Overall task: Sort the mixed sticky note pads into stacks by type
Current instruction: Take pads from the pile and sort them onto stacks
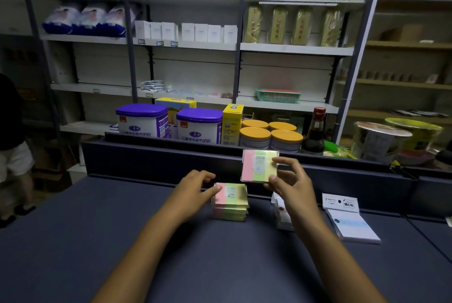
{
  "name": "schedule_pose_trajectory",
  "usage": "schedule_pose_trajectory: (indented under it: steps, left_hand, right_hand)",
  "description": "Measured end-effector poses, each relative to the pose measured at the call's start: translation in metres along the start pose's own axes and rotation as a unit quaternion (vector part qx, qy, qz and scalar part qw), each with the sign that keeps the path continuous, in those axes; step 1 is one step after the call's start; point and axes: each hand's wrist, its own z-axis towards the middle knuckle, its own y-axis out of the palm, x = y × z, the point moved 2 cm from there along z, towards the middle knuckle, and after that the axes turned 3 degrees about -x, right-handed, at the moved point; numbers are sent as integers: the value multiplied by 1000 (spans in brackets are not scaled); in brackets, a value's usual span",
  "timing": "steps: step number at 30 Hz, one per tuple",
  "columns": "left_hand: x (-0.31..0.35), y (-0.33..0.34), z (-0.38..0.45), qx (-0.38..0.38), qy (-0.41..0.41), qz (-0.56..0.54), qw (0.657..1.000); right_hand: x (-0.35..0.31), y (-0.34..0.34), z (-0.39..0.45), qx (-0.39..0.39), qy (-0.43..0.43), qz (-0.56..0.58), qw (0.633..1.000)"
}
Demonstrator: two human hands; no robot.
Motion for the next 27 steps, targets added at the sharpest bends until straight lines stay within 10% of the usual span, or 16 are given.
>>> schedule_pose_trajectory:
  steps: [6, 27]
  left_hand:
    - [-21, -15, -8, 70, 16, 191, 979]
    - [-27, -10, -9, 73, 19, 194, 978]
  right_hand:
    - [6, 5, 0, -10, 5, -20, 1000]
    - [36, 28, -4, -109, -6, -269, 957]
